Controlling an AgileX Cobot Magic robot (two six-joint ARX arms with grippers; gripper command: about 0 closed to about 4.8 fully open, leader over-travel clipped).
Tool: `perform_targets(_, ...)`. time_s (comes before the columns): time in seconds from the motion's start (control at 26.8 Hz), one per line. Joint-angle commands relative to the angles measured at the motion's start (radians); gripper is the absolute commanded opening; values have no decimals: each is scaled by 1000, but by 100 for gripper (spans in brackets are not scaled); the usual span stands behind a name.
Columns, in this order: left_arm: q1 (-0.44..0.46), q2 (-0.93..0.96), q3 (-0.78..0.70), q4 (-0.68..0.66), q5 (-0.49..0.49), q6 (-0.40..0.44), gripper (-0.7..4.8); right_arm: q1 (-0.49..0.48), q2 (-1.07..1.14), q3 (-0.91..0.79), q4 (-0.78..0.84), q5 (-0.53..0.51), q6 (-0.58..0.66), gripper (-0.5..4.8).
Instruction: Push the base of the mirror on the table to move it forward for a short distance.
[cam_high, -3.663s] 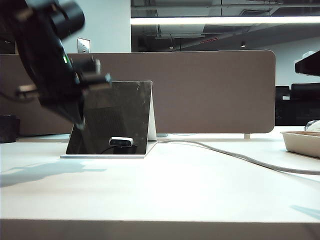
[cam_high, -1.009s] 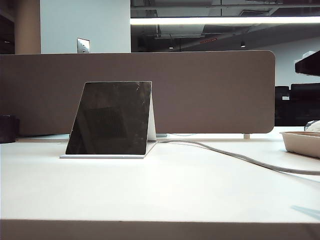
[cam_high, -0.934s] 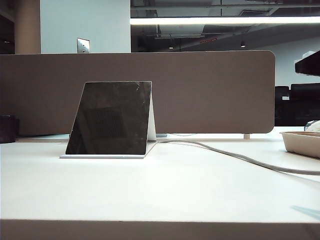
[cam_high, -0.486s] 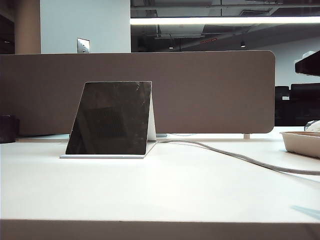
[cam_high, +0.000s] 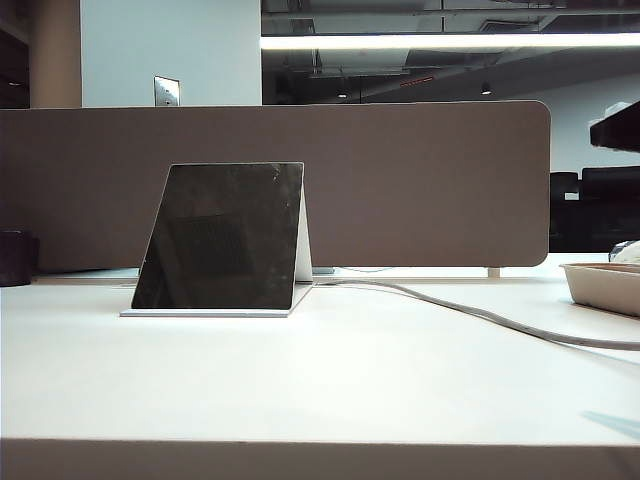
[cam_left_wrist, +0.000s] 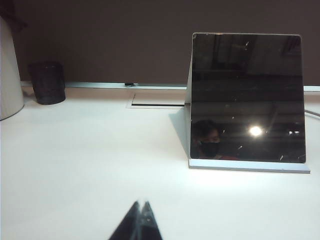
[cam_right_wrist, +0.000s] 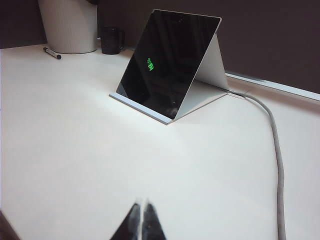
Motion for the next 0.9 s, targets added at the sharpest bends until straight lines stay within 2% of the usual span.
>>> perform_targets(0.04, 0, 1, 1, 6, 5, 4, -1, 1, 0, 1, 14, -1, -1, 22)
perform_targets(0.52, 0, 1, 1, 6, 5, 4, -1, -2, 0, 1, 14, -1, -1, 22)
perform_targets(0.6, 0, 1, 1, 6, 5, 4, -1, -34, 0, 1, 14, -5, 0, 22)
perform_targets(0.75, 0, 1, 1, 6, 5, 4, -1, -172, 0, 1, 14, -4, 0, 22)
perform_targets(0.82, 1, 1, 1, 6, 5, 4, -1, -284, 0, 1, 14, -4, 0, 22)
perform_targets(0.9, 0, 1, 1, 6, 5, 4, -1, -348, 0, 1, 14, -1, 0, 22)
